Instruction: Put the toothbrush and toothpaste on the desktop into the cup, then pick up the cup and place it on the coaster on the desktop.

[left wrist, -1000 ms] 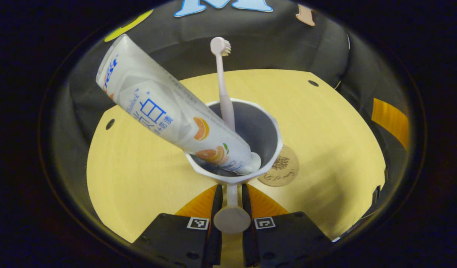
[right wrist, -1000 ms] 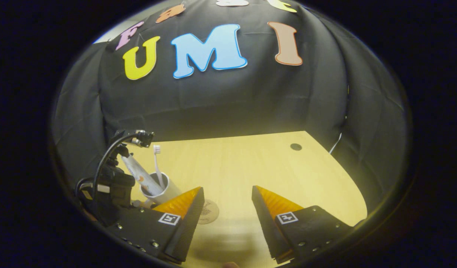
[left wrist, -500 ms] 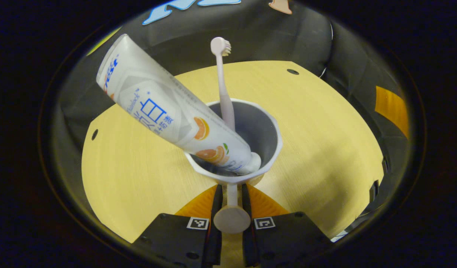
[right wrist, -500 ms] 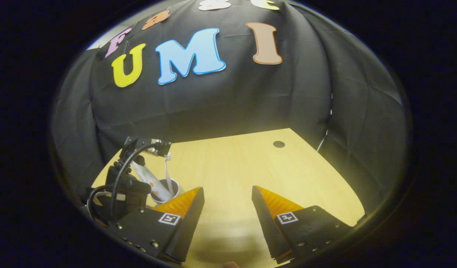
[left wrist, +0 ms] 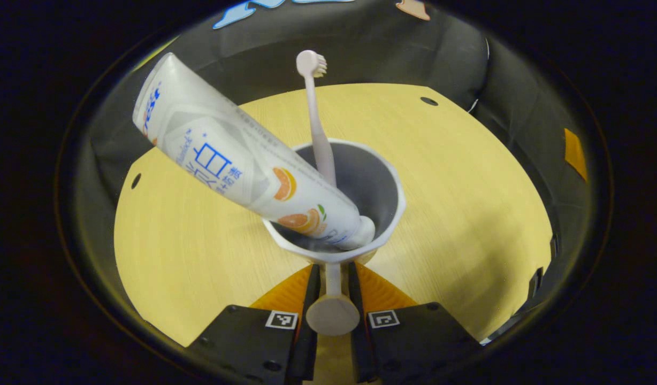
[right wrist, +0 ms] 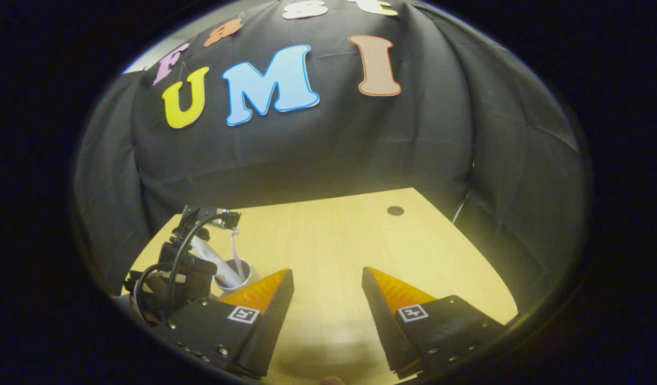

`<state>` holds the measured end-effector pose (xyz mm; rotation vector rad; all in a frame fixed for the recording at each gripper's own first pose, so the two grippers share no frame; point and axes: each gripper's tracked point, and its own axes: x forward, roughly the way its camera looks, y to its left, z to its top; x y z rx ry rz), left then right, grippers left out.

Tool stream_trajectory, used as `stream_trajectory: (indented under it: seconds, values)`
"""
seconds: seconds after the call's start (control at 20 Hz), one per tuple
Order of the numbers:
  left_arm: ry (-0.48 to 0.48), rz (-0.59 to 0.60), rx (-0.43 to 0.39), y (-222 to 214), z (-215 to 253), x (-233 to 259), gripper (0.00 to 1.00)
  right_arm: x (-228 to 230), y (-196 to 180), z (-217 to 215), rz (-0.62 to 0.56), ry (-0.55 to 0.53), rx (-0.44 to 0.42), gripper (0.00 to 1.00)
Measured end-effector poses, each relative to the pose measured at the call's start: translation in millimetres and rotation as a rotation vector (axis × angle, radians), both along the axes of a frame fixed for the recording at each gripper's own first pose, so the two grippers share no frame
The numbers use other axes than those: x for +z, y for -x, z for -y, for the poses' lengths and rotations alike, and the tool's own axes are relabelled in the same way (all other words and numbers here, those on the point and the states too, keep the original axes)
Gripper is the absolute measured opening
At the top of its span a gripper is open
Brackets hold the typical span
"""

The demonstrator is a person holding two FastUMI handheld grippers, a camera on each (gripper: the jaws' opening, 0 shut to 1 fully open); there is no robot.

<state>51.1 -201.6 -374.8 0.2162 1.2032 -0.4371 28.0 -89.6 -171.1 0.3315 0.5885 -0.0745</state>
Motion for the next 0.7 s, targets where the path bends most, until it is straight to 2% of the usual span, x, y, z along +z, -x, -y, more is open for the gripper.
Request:
stream_trajectory:
  seconds: [0.05,0.1,0.15,0.2,0.35,0.5,0.55,0.6,0.65,0.7]
  values:
    - [0.004,0.013,0.000,-1,0,3,0.35,2,1,1,0.001,0.002,0.007,0.78]
    - [0.003,0.030,0.003,-1,0,5,0.41,4,0,1,0.003,0.008,0.015,0.78]
    - [0.014,0.053,0.004,1,0,10,0.36,8,1,2,0.008,0.019,0.022,0.78]
    - [0.025,0.085,0.005,0,0,19,0.43,10,2,2,0.014,0.034,0.031,0.78]
    - [0.071,0.194,0.029,-3,3,55,0.52,22,13,-1,0.041,0.047,0.061,0.78]
    - [0.127,0.316,0.070,-2,1,104,0.48,43,18,-7,0.101,0.068,0.089,0.78]
    - [0.141,0.365,0.092,-1,-2,124,0.59,53,20,-7,0.127,0.083,0.097,0.78]
    - [0.158,0.411,0.115,0,-7,142,0.59,62,22,-9,0.153,0.098,0.107,0.78]
    - [0.174,0.459,0.138,2,-11,163,0.53,73,25,-12,0.182,0.107,0.118,0.78]
    - [0.191,0.510,0.157,2,-15,184,0.68,82,26,-15,0.209,0.114,0.126,0.78]
